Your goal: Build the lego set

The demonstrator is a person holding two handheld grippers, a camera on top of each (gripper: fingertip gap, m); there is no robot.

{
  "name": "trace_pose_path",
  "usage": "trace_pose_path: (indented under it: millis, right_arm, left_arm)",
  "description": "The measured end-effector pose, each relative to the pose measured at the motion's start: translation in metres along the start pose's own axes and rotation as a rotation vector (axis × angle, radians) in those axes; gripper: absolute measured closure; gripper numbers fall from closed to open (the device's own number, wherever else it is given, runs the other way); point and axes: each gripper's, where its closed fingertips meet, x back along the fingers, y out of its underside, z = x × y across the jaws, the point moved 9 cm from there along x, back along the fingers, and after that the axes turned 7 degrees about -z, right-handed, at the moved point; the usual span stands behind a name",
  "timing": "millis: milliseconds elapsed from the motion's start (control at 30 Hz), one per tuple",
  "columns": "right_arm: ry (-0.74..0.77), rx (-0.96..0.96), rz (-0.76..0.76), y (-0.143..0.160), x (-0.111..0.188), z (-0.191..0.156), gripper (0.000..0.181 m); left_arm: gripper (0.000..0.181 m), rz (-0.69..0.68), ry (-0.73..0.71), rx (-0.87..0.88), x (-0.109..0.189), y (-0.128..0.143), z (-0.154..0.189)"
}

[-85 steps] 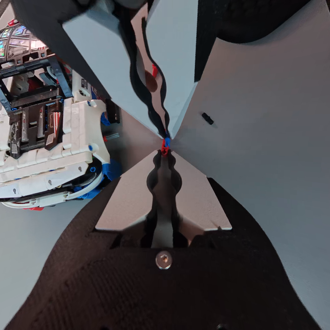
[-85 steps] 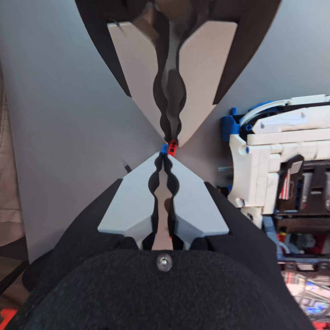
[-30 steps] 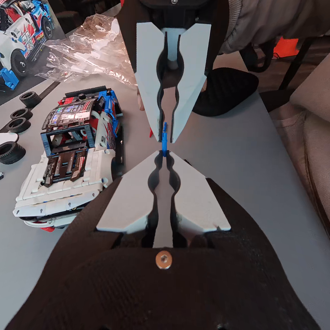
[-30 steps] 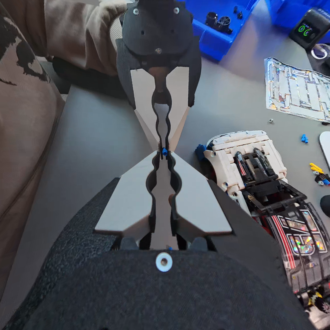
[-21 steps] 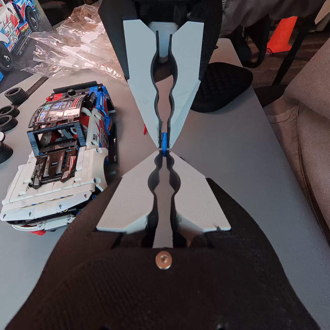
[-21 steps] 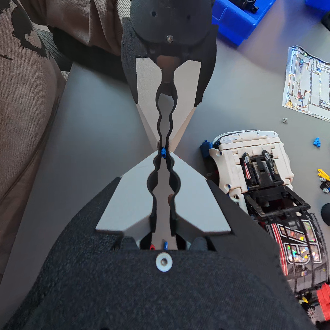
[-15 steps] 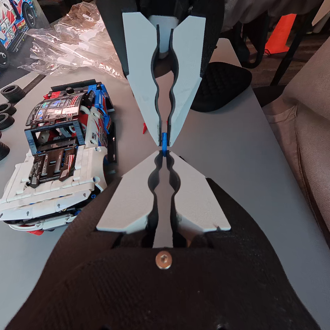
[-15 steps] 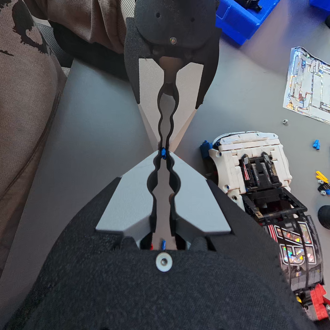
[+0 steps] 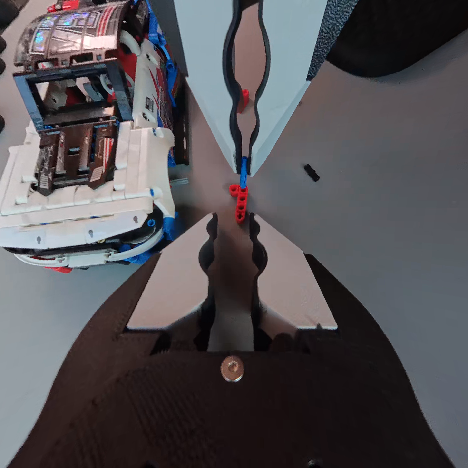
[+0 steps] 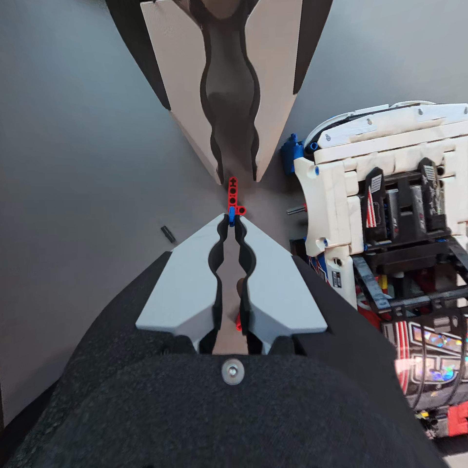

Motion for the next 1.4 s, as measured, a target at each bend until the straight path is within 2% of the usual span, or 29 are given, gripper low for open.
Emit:
trace_pose_path:
  millis: [100,233,533,967,1400]
  right_arm:
    - [-0.017,0.006,-0.037,-0.001,-0.004,0.0,0.179]
    - [-0.026,0.0,-0.087,-0.004,-0.005,0.002,0.179]
    - [-0.041,-0.016,-0.126,-0.016,-0.005,0.004,0.179]
    - [0.021,0.026,-0.159,-0.017,-0.005,-0.002,0.179]
    - [-0.003,-0.01,-0.163,-0.017,-0.006,0.001,0.179]
  left_arm:
    - [0.161,-0.008,0.004,-0.018,-0.003,-0.003,0.003]
    - [0.175,-0.019,0.004,-0.045,-0.007,-0.005,0.004]
    - [0.176,-0.017,-0.004,-0.069,-0.008,-0.006,0.006]
    - [0.175,-0.019,-0.014,-0.068,-0.008,-0.007,0.008]
    - [0.176,-0.021,-0.027,-0.037,-0.008,-0.007,0.009]
